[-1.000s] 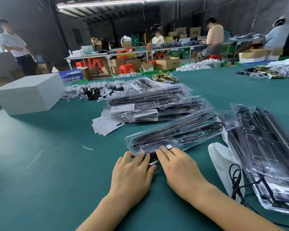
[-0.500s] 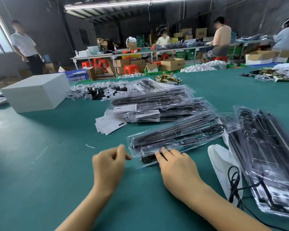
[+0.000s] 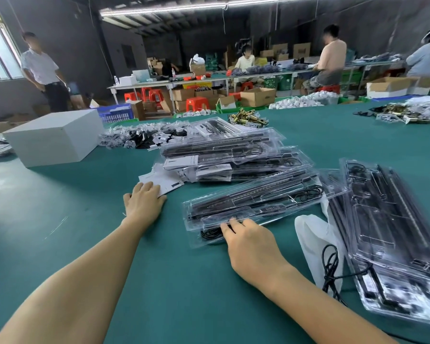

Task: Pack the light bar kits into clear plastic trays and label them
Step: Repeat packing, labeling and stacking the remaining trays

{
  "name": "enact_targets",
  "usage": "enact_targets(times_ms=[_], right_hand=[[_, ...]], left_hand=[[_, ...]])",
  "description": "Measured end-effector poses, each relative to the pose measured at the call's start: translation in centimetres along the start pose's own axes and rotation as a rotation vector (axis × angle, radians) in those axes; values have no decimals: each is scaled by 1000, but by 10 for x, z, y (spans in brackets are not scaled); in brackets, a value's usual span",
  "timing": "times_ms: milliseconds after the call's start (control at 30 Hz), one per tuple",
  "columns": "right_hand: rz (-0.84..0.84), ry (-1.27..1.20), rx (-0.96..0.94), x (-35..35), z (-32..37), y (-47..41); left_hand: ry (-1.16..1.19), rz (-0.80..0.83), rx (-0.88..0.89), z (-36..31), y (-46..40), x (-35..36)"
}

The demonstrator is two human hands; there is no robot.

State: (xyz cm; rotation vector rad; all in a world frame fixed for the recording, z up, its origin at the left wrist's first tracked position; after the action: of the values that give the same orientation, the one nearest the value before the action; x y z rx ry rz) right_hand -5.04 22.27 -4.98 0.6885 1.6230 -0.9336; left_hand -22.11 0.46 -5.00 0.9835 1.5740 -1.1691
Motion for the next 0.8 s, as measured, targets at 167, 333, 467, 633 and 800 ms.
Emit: enact_targets(times_ms=[167, 333, 467, 633, 800], right_hand=[[-14, -8, -13, 1, -2, -2], [-19, 9, -30, 0, -1, -2], [-25, 7, -38, 1, -2, -3], [-34, 13, -38, 3, -3, -4], [-32, 29, -53, 4, -3, -5]], left_hand=[[-136, -101, 72, -4, -3, -10], [-235, -139, 156, -11, 0, -13], [-143, -145, 160, -9, 6, -16], [49, -113, 38, 4, 15, -23], [481, -134, -195, 18, 28, -33]])
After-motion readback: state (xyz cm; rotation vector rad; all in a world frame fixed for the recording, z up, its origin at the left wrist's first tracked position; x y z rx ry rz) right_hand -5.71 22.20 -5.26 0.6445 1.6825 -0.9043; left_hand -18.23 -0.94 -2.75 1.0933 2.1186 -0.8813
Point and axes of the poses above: each hand's wrist, its own y-axis away from the middle knuckle, its own x-axis out of the palm, z = x × y, the point moved 5 cm from there along -y, towards the middle knuckle, and after that the axes turned 14 degrees about -x, right-handed, at the moved point
